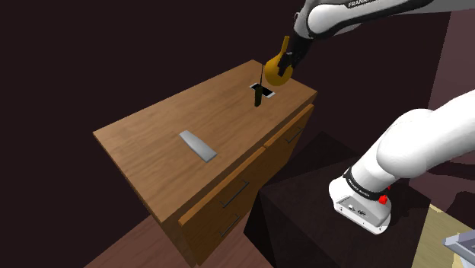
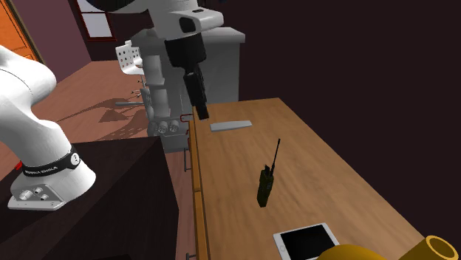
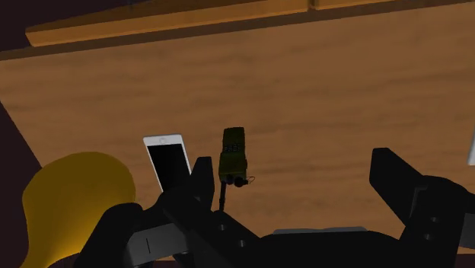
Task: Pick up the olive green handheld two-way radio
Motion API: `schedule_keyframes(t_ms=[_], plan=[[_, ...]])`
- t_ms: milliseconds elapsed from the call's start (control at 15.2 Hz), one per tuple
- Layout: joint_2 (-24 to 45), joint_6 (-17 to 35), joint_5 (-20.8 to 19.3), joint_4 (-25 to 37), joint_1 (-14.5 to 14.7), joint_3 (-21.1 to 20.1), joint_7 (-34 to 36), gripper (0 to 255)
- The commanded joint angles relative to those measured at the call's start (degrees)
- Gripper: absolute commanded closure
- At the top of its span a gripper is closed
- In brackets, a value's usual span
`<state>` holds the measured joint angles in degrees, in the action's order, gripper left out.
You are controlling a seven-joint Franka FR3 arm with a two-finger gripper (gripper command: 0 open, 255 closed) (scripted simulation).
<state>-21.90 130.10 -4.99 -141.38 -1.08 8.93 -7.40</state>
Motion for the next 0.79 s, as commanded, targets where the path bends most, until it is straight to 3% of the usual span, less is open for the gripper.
schedule_keyframes(t_ms=[0,330,726], plan=[[3.8,4.7,0.7,0.2,0.2,0.8,-0.7,0],[14.8,14.4,4.5,3.6,1.0,2.8,-3.7,0],[28.7,23.1,13.2,10.7,0.8,3.3,-10.2,0]])
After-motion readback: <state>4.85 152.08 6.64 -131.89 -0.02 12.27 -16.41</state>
